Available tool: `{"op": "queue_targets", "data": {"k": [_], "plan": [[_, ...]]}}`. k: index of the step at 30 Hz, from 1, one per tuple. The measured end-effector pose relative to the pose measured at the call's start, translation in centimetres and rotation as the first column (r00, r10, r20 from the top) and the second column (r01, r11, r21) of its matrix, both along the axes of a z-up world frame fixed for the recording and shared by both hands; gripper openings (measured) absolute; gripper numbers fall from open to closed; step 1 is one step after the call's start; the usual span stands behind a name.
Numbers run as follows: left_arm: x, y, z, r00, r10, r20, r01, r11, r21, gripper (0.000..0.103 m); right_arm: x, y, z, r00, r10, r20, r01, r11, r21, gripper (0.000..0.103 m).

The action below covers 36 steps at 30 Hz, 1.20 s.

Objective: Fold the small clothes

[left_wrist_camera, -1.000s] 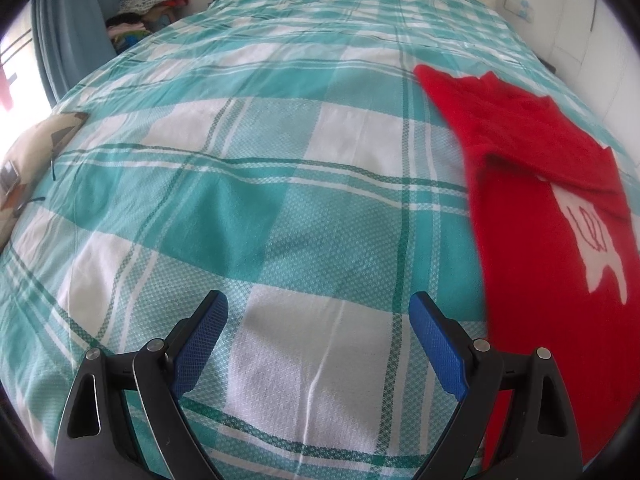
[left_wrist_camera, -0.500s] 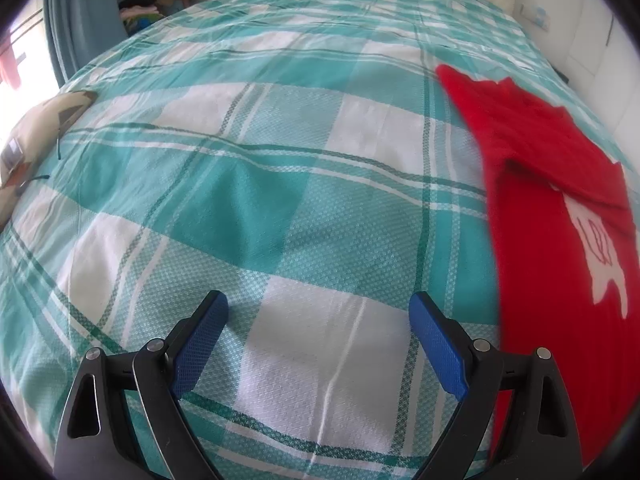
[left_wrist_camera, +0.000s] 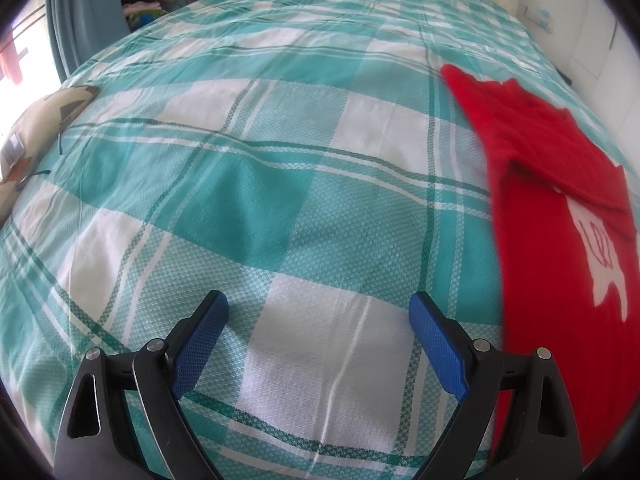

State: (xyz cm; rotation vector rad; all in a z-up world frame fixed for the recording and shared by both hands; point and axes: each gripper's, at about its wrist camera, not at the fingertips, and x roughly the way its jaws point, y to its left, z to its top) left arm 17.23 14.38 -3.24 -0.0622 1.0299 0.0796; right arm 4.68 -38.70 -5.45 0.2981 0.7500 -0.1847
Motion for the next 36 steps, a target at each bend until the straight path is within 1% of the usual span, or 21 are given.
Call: {"op": "queue_targets", "data": {"k": [36], "plan": [[0.08, -0.26, -0.53, 1.0, -0.007, -0.015, 0.007, 1.0, 0.022, 0.096, -0.02, 0.02, -0.02, 1.0, 0.0, 0.0, 0.0, 1.0, 0.0, 0.1]]}}
